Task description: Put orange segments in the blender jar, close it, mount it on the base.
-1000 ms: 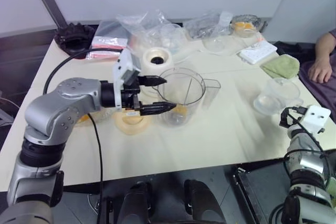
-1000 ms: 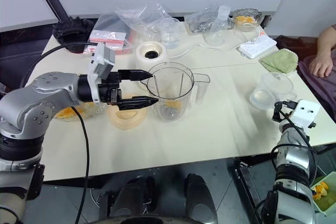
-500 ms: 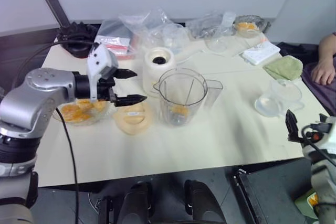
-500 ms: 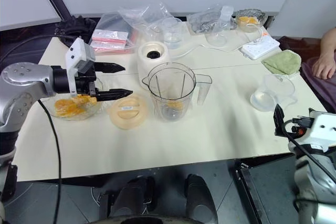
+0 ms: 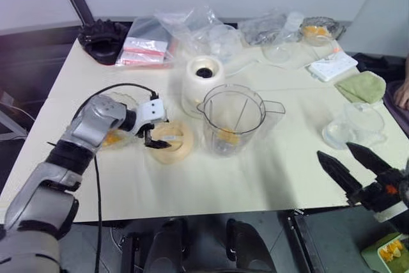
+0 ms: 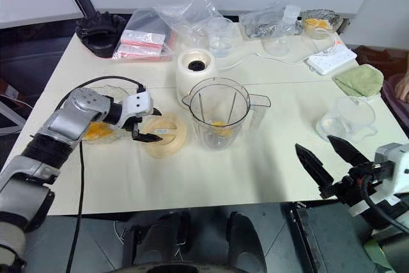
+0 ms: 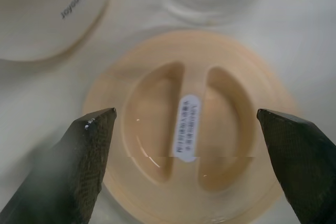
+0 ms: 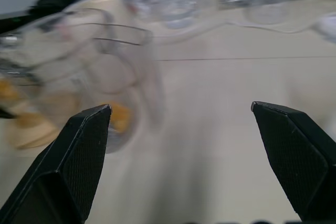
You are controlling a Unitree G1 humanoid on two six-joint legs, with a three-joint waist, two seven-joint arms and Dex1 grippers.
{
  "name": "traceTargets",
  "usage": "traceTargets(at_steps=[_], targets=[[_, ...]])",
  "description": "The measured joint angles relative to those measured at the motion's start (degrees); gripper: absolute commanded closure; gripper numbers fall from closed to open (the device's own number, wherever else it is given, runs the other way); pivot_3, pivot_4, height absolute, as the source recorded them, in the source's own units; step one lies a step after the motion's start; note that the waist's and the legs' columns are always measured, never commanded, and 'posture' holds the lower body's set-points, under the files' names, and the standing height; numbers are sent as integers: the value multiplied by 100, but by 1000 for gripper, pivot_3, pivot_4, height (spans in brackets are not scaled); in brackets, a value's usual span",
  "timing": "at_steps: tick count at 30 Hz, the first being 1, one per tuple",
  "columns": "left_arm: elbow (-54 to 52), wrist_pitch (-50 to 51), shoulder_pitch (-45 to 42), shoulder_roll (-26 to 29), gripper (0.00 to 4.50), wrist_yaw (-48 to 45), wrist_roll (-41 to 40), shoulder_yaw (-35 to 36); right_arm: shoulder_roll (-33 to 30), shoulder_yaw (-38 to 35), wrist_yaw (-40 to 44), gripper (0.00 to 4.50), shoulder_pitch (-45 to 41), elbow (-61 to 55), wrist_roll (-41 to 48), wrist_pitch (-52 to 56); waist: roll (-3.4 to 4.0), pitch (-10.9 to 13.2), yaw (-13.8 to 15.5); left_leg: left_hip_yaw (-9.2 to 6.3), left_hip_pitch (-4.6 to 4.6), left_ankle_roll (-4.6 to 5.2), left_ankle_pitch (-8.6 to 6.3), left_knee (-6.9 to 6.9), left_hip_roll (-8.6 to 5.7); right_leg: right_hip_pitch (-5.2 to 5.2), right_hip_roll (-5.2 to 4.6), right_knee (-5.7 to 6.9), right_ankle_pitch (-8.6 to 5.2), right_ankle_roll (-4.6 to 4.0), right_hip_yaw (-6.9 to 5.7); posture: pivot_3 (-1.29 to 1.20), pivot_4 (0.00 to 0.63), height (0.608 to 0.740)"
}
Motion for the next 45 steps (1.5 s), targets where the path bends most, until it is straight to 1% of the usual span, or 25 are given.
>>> traceTargets(at_steps=[2,7,11,14,20,22,24,27,29,30,32,33,34,39,42,45], targets=[[725,-364,-345,-229,0,18,304,-84,-145,4,-94,26,-46,-72,98,21,-6,1,-2,0,0,3,-2,22,0,10,0,2,2,-1,0,0,150,740],[2358,-1069,-1009,-690,0,126,906,-114,-203,133,-438,26,-283,-167,281,-15,-26,1,-18,-6,2,6,-4,56,4,28,5,2,6,-7,0,0,150,740],[2993,-1650,-1229,-943,0,-61,1164,-116,-152,493,-633,26,-307,-410,294,-26,-31,1,-11,-13,1,9,-6,59,5,37,3,1,7,-9,0,0,150,740],[3226,-1989,-1287,-1056,0,-153,1303,-109,-120,547,-765,26,-309,-444,264,-69,-32,0,-7,-14,0,15,-10,59,4,37,4,2,7,-8,0,0,150,740],[3244,-2379,-1328,-1143,0,-435,1436,-95,-152,629,-835,26,-216,-522,261,-76,-32,-2,-11,-15,7,17,-10,62,4,40,6,12,8,-7,0,0,150,740],[3265,-2424,-1332,-1161,0,-429,1509,-96,-232,610,-790,26,-22,-607,277,-51,-32,-4,-9,-17,9,17,-10,63,5,43,7,12,8,-7,0,0,150,740],[3346,-2477,-1353,-1209,0,-378,1607,-96,-441,492,-662,26,294,-674,319,25,-34,-7,-10,-17,10,17,-10,65,4,48,7,11,7,-7,1,0,150,740],[3459,-2508,-1402,-1296,872,-282,1725,-94,-743,13,-289,0,860,-760,433,145,-42,-19,-13,-19,15,17,-10,69,4,57,6,9,7,-7,1,0,150,740],[3487,-2586,-1405,-1336,1756,-273,1735,-85,-893,-378,-23,0,1151,-793,575,185,-51,-35,-15,-21,25,17,-11,71,6,68,7,7,7,-7,1,0,150,740],[3530,-2588,-1402,-1386,2224,-261,1806,-107,-995,-549,88,0,1216,-810,660,190,-54,-42,-18,-20,45,16,-11,71,8,88,6,5,7,-7,1,0,150,740],[3634,-2597,-1353,-1429,3197,-296,1868,-102,-1134,-756,241,0,1274,-834,769,211,-58,-41,-25,-30,51,16,-11,70,20,89,7,-4,7,-7,0,0,150,740],[3639,-2599,-1345,-1442,3788,-304,1879,-102,-1184,-786,275,0,1280,-837,792,223,-60,-42,-25,-33,57,15,-12,71,29,94,7,-4,7,-8,0,0,150,740],[3629,-2611,-1346,-1449,4208,-298,1871,-76,-1274,-812,298,0,1272,-839,829,240,-57,-44,-22,-31,60,9,-15,71,32,97,5,-7,8,-9,0,0,150,740],[3540,-2682,-1340,-1337,4248,-485,1852,-47,-1646,-851,340,0,1159,-862,884,380,-64,-39,-31,-15,61,-1,-21,71,46,95,4,-15,15,-20,0,0,150,740],[3198,-2672,-1427,-1225,4248,-733,1646,197,-1775,-840,339,0,938,-824,893,451,-66,-38,-25,-2,56,14,-12,71,51,85,3,-10,16,-22,0,0,150,740],[2701,-2320,-1843,-1137,4248,-1204,1129,613,-1875,-676,346,0,695,-688,878,514,-73,-34,4,-8,0,18,-10,73,26,44,6,-3,16,-22,2,0,150,740]])
